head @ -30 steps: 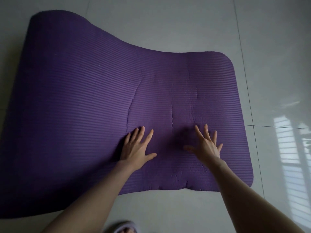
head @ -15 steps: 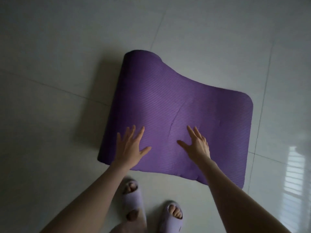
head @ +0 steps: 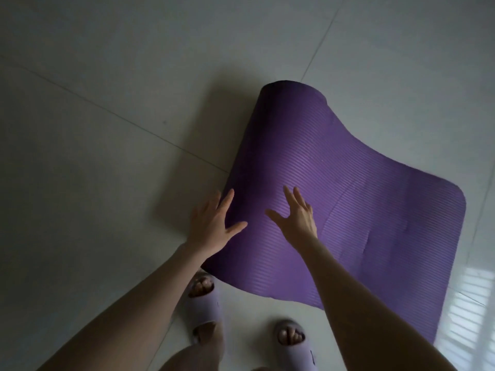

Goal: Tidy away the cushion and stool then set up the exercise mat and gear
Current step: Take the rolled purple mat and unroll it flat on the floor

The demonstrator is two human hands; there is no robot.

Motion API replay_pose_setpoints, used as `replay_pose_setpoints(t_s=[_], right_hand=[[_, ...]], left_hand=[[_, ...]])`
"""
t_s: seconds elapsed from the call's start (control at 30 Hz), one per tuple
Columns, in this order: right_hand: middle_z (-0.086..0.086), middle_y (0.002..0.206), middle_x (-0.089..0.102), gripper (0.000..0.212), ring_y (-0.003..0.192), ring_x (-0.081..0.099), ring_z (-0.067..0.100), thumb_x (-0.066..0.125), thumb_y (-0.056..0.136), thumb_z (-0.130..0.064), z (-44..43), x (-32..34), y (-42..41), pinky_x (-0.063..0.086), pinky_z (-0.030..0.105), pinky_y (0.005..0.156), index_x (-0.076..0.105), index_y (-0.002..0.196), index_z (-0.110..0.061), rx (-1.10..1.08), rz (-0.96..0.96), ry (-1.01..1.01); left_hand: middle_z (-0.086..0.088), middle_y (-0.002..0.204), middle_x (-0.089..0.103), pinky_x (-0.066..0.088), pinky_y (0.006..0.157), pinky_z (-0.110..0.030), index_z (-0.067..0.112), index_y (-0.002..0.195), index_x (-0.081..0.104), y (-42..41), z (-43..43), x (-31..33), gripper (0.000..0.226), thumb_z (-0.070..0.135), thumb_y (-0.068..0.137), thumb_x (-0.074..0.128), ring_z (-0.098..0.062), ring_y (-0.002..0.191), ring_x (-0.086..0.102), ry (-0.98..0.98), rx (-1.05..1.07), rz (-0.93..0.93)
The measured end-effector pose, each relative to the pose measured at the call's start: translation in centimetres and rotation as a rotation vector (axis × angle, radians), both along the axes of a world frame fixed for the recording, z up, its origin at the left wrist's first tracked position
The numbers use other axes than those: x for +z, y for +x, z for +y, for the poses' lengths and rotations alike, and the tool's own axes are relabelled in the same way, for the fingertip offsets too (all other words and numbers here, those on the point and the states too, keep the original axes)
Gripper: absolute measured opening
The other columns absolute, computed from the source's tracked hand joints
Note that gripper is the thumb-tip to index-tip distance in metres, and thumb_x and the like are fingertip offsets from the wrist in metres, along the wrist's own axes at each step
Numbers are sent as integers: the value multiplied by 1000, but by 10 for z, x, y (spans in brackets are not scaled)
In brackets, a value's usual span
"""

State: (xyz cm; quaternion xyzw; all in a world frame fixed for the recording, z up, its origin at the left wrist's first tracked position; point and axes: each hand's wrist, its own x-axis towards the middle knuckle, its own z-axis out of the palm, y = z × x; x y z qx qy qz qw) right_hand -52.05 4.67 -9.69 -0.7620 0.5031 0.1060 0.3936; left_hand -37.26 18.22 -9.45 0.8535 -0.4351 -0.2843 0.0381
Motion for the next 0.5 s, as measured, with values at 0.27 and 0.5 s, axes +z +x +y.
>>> replay_pose_setpoints(t_s=[0.27,0.5], right_hand=[[-10,159,-13,89,145,-20,23,60,77,-65,-47,-83,57,-5,52,116,12,149,-42,331,-17,-197],[-17,157,-18,92,142,-29,20,55,69,-76,-61,-135,66,-19,56,111,11,146,-50,472,-53,-324]], left_hand=[[-7,155,24,22,114,-34,21,150,16,20,-4,-109,87,65,82,50,-22,141,26,-179,371,357],[3,146,38,22,102,-21,18,146,27,21,-6,-154,76,52,85,57,-17,138,33,-352,732,649]])
